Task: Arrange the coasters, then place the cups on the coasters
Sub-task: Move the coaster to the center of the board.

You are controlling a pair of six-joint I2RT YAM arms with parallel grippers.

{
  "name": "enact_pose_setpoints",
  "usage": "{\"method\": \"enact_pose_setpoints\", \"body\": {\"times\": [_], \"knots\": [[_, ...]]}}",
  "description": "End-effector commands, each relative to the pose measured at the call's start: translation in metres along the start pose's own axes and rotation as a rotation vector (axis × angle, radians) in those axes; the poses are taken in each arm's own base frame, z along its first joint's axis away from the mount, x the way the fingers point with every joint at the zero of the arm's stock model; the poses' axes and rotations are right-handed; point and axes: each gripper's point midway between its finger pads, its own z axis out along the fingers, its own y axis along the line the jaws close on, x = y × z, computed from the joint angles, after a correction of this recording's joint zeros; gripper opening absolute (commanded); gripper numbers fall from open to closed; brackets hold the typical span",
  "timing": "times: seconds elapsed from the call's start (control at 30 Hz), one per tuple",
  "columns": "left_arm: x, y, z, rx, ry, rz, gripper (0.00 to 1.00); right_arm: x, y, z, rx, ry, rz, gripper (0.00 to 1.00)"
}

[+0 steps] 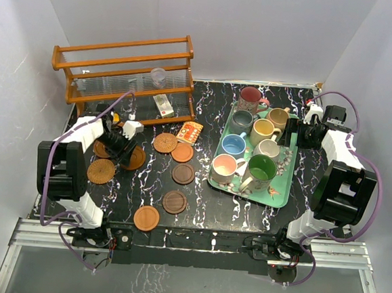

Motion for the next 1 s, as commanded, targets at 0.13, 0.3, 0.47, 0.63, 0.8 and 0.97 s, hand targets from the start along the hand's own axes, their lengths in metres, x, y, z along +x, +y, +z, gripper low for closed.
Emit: {"method": "enact_pose_setpoints", "body": {"times": [0.13,0.3,0.47,0.63,0.8,0.97], "knots": [[-0.055,-0.003,0.018,0.006,-0.128,0.009,0.5,-0.021,-0.002,-0.008,0.017,-0.055,-0.034,0.98],[-0.056,0.006,0.03,-0.019,-0.112,-0.011,0.5,-0.021,-0.002,-0.007,0.017,-0.054,-0.034,0.98],[-0.058,0.013,0.039,-0.03,-0.107,-0.023,0.49,-0.02,-0.003,-0.007,0.019,-0.051,-0.034,0.98],[-0.069,0.018,0.043,-0.046,-0.142,-0.04,0.49,-0.02,-0.004,-0.006,0.022,-0.05,-0.034,0.98],[-0.078,0.023,0.046,-0.065,-0.165,-0.05,0.49,-0.019,-0.004,-0.005,0.021,-0.046,-0.032,0.98],[-0.084,0.032,0.042,-0.116,-0.184,-0.057,0.49,-0.019,-0.004,-0.005,0.022,-0.046,-0.032,0.98]]}}
